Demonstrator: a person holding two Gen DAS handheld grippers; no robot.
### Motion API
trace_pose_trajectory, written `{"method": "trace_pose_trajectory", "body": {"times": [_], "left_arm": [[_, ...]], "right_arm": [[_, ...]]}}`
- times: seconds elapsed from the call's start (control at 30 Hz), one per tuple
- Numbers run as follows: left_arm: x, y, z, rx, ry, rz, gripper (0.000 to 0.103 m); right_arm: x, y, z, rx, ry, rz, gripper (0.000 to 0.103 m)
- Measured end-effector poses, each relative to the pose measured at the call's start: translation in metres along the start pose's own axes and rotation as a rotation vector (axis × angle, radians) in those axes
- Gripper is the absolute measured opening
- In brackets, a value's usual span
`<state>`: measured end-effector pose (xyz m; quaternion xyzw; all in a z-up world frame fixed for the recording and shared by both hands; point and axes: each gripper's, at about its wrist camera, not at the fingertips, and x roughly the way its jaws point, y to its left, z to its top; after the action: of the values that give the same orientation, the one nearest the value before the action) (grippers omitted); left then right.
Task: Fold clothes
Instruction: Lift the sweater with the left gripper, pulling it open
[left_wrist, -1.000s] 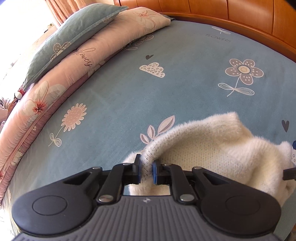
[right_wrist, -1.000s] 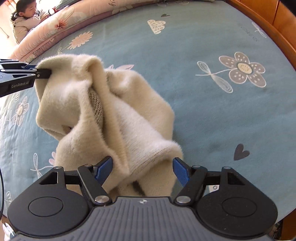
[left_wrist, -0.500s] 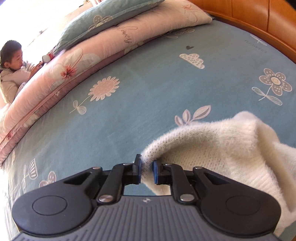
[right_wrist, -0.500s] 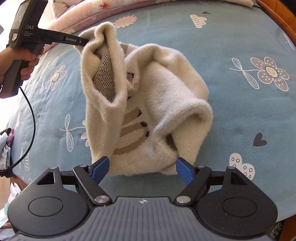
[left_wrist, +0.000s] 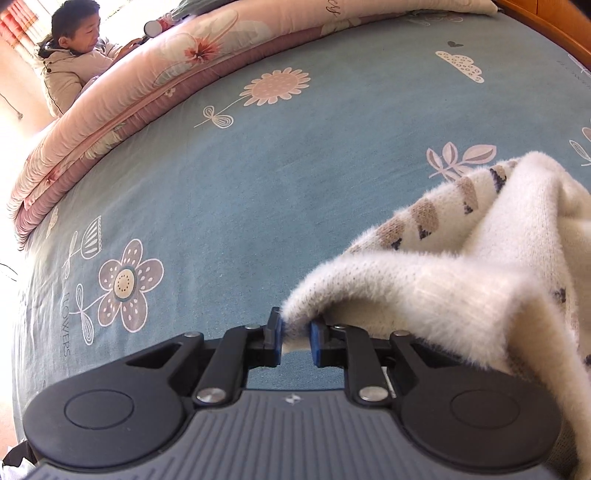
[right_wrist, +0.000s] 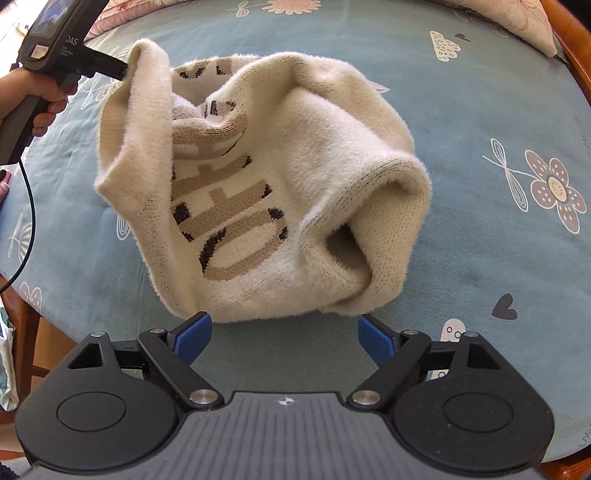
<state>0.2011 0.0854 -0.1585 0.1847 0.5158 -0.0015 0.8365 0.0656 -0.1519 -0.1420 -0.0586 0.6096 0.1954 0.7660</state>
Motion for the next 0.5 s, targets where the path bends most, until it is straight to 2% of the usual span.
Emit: {"method": "trace_pose_trajectory", "body": {"times": [0.13,0.33,0.5], "left_arm": [[-0.003,0.001,-0.01,-0.002,0.014,0.009,0.032],[-0.013,-0.001,-0.05,-0.029,0.069,-0.035,0.035],[-0.018,-0.025,-0.096,-0.004,0.111,-0.149,0.035]], "right_arm": [[-0.003,0.01,0.005,-0.025,0.003,-0.01,0.096],[-0.009,0.025,0.008,-0.058,-0.035,-0.01,0.096],[-0.016,0.037,0.01,-0.107,-0.124,-0.033,0.098]]}}
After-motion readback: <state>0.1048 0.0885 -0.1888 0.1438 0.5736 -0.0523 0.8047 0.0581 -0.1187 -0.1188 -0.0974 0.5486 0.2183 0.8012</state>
